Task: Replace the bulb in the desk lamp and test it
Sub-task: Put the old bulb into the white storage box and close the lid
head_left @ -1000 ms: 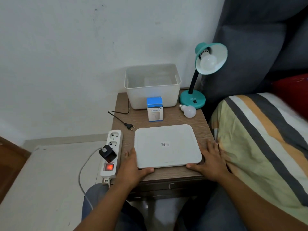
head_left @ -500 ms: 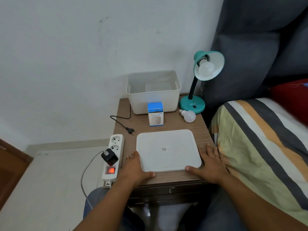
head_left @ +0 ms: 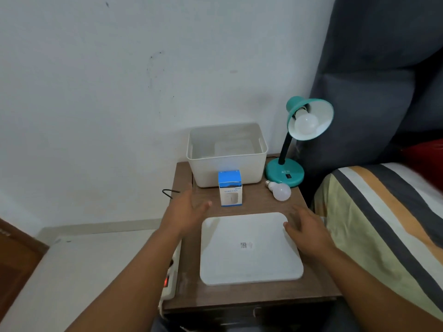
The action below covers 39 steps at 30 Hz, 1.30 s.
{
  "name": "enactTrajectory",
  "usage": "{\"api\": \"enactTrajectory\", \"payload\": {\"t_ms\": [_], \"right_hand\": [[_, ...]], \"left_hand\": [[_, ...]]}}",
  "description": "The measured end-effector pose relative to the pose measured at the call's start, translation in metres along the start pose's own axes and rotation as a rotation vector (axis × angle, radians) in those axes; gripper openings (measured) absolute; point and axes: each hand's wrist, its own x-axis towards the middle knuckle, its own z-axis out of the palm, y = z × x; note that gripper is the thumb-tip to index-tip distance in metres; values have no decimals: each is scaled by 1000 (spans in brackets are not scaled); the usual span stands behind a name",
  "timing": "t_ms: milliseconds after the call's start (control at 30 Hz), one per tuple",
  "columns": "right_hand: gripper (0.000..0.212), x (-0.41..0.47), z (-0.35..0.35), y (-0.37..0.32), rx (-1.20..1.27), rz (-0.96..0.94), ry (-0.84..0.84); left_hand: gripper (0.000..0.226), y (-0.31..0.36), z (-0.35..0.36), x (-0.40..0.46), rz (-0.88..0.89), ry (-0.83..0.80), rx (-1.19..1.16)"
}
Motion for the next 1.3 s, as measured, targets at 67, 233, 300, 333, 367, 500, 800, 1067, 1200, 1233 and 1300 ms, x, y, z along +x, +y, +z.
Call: {"api": "enactTrajectory", "payload": {"t_ms": [67, 233, 300, 333, 367, 500, 800, 1067, 1200, 1233, 1300], "right_hand": [[58, 17, -2, -6, -5, 5, 7], [68, 56, 0, -16, 16, 14, 64], [73, 70, 2, -19, 9, 21, 79], [76, 77, 2, -19, -3, 25, 77], [79, 84, 1, -19, -18, 31, 72], [85, 106, 2, -16, -35, 69, 51], [74, 116, 2, -4, -46, 50, 13], [74, 82, -14, -20, 72, -17, 123], [67, 65, -33, -38, 121, -84, 231], [66, 64, -39, -44, 146, -110, 250], [63, 66, -51, -59, 196, -178, 282]], "left_hand": [[81, 3, -13, 18, 6, 61, 1], [86, 13, -28, 64, 48, 100, 2], [88, 16, -30, 81, 62, 103, -2], [85, 17, -30, 89, 77, 107, -12], [82, 17, -29, 97, 92, 106, -14], [109, 12, -23, 123, 61, 94, -24], [98, 1, -4, 141, 53, 168, -124], [97, -1, -4, 145, 64, 160, -85], [94, -3, -4, 145, 88, 168, -66], [93, -3, -4, 146, 87, 168, -57], [91, -2, -5, 146, 87, 164, -36]]}}
